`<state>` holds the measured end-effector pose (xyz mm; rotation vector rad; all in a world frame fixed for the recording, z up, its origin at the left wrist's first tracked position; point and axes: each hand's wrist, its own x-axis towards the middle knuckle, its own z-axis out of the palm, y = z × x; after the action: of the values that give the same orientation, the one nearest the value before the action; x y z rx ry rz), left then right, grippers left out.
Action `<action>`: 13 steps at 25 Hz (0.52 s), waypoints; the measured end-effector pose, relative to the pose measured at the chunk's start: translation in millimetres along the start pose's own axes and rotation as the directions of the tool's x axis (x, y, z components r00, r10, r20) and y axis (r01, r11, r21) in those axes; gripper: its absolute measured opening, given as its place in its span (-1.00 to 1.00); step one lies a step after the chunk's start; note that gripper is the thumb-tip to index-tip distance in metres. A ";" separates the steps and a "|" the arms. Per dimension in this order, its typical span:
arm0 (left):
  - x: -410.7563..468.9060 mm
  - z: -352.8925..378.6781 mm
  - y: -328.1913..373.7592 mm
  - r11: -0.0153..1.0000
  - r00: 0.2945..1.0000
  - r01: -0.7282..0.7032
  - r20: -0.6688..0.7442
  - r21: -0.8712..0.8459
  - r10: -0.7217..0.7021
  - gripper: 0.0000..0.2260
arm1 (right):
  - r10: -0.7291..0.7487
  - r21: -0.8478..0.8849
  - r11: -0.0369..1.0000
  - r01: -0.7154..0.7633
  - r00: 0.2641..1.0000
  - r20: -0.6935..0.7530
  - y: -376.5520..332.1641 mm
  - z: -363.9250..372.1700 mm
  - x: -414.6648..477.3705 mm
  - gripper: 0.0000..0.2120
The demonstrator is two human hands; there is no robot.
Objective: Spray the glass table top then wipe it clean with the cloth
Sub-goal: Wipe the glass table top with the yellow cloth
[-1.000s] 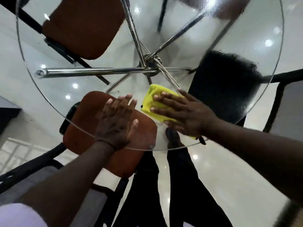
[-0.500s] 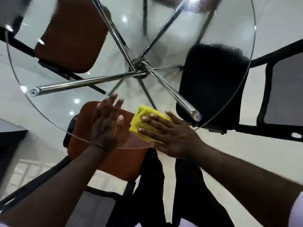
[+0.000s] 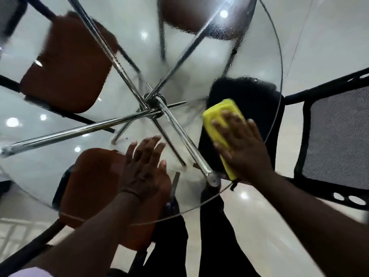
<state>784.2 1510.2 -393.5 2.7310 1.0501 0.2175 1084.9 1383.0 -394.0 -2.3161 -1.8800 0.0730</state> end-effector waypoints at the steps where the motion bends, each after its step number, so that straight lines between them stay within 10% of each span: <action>1: 1.4 0.1 0.8 1.000 1.000 0.001 0.020 0.022 -0.002 -0.54 | 0.357 0.088 0.932 -0.351 0.933 -0.053 -4.4 1.1 -1.1 -0.37; 3: 3.8 -4.6 3.1 0.998 0.998 0.003 0.064 0.058 -0.007 -0.53 | 0.533 0.109 0.845 -0.524 0.842 -0.081 -45.6 3.2 -13.6 -0.37; 5: 4.8 -7.2 4.7 0.999 0.996 0.008 0.084 0.051 -0.012 -0.51 | 0.012 0.072 0.997 -0.015 0.999 0.039 -66.9 1.5 -21.8 -0.38; 7: 4.1 -5.7 3.5 0.998 0.998 0.008 0.062 0.065 -0.012 -0.52 | -0.403 0.059 0.915 0.400 0.912 0.074 -26.0 -3.0 14.1 -0.40; 8: 5.5 -3.0 3.6 0.997 0.999 0.006 0.050 0.073 -0.009 -0.52 | -0.365 0.022 0.931 0.365 0.928 0.069 -3.3 -2.6 36.1 -0.39; 11: 1.7 0.5 1.7 0.996 0.998 0.006 0.066 0.094 -0.012 -0.49 | 0.420 0.106 0.903 -0.415 0.907 -0.021 29.0 0.4 53.1 -0.38; 13: 2.8 -3.6 3.2 0.994 0.995 -0.005 0.098 0.110 -0.006 -0.48 | 0.447 0.079 0.894 -0.441 0.892 -0.073 6.4 -5.2 16.4 -0.40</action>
<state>787.6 1510.3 -389.0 2.8060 1.0662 0.0259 1095.2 1397.3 -388.9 -2.6095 -1.2538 0.0755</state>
